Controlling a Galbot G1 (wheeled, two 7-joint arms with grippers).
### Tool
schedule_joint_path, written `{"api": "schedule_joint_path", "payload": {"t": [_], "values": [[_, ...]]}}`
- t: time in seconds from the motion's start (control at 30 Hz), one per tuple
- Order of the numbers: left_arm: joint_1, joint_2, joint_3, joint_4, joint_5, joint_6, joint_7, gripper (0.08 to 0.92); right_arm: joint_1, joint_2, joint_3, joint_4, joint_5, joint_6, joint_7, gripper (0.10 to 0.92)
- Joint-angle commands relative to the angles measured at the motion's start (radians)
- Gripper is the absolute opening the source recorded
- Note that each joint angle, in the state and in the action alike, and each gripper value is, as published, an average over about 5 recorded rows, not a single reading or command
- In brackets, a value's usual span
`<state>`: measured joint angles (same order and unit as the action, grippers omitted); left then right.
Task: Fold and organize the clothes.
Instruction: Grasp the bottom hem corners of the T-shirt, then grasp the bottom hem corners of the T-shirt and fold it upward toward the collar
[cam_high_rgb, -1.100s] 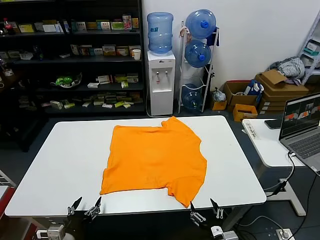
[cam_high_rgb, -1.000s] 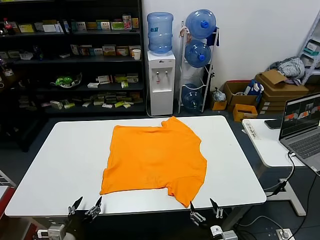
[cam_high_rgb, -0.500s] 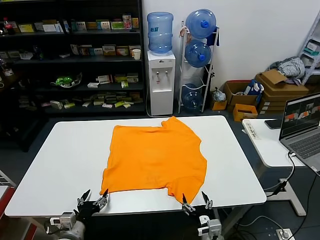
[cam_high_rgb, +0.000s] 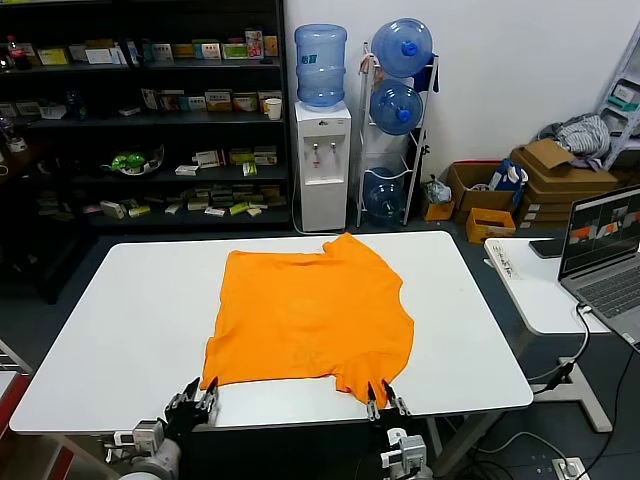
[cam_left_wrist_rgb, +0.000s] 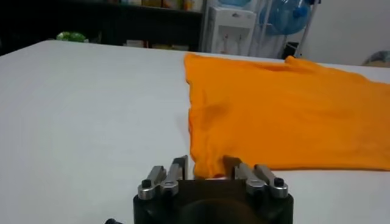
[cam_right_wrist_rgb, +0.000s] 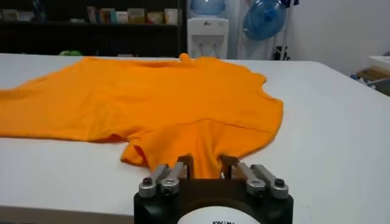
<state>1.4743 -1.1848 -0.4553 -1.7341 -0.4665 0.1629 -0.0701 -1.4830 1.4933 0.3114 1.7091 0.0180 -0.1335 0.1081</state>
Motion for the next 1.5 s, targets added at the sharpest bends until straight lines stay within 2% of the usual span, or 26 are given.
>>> {"api": "schedule_joint_path", "payload": {"t": [0.03,0.17,0.37,0.57,0.7,0.8,0.9,1.03,1.2,1.33,1.5], "values": [[-0.01,-0.004,0.01,0.0,0.005,-0.003,0.001,0.369,-0.005,0.002,-0.004,-0.006,0.0,0.002,0.015,0.216],[-0.001,-0.006,0.013,-0.017,0.004,-0.014,0.005,0.256,-0.034,-0.021,-0.005,0.027,0.041,0.009,0.03,0.131],[0.082,0.02,-0.003,-0.119,-0.015,-0.03,-0.015,0.106,-0.138,-0.081,-0.018,0.149,0.08,0.032,0.063,0.126],[0.257,0.064,-0.044,-0.294,-0.067,-0.028,-0.045,0.092,-0.303,-0.158,0.011,0.321,0.084,0.086,0.096,0.126],[0.305,0.076,-0.048,-0.363,-0.092,-0.031,-0.057,0.092,-0.316,-0.175,0.03,0.385,0.108,0.089,0.12,0.126],[0.246,0.082,-0.036,-0.354,-0.101,-0.039,-0.051,0.092,-0.226,-0.174,0.033,0.378,0.147,0.049,0.136,0.126],[0.086,0.09,-0.003,-0.27,-0.109,-0.047,-0.03,0.092,-0.044,-0.184,0.018,0.296,0.205,-0.009,0.163,0.126],[-0.21,0.093,0.074,-0.079,-0.132,-0.045,-0.018,0.092,0.263,-0.21,-0.038,0.107,0.321,-0.093,0.216,0.126],[-0.454,0.098,0.162,0.158,-0.155,-0.039,-0.009,0.092,0.502,-0.236,-0.134,-0.063,0.413,-0.142,0.237,0.126],[-0.513,0.099,0.193,0.238,-0.146,-0.03,-0.001,0.092,0.588,-0.25,-0.212,-0.162,0.462,-0.157,0.233,0.14],[-0.441,0.113,0.184,0.202,-0.138,0.008,0.018,0.125,0.576,-0.262,-0.258,-0.181,0.465,-0.182,0.21,0.251]]}}
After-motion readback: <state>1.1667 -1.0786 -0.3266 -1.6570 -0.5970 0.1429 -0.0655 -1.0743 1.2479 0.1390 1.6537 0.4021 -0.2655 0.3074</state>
